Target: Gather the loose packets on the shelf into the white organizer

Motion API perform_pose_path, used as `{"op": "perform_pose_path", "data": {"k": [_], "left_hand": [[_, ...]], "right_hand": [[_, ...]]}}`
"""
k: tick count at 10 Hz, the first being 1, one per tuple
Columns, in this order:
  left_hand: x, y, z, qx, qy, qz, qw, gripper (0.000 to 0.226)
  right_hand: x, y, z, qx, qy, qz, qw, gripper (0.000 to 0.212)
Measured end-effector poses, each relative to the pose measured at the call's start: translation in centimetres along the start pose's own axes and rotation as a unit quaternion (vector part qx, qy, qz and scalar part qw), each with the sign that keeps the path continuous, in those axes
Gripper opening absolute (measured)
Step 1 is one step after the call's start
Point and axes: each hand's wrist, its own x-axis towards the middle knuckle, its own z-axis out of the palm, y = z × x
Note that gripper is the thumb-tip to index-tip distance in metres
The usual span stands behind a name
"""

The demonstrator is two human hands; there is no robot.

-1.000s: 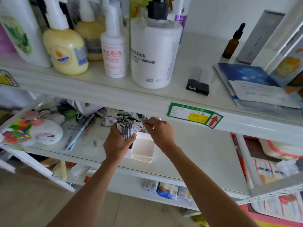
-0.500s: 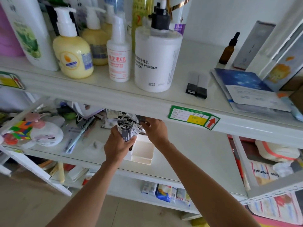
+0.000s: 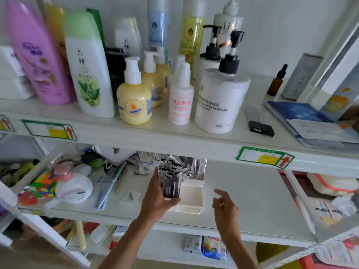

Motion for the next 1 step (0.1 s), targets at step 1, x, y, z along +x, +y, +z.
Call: {"op": "perform_pose_path", "data": {"k": [1], "left_hand": [[-2.52,-3.99,-1.06,0.081,-0.006,0.074,0.994,0.134]], "right_hand": [[-5.85,0.43,0.75,0.001,0.000,0.078,0.997,0.035]]}}
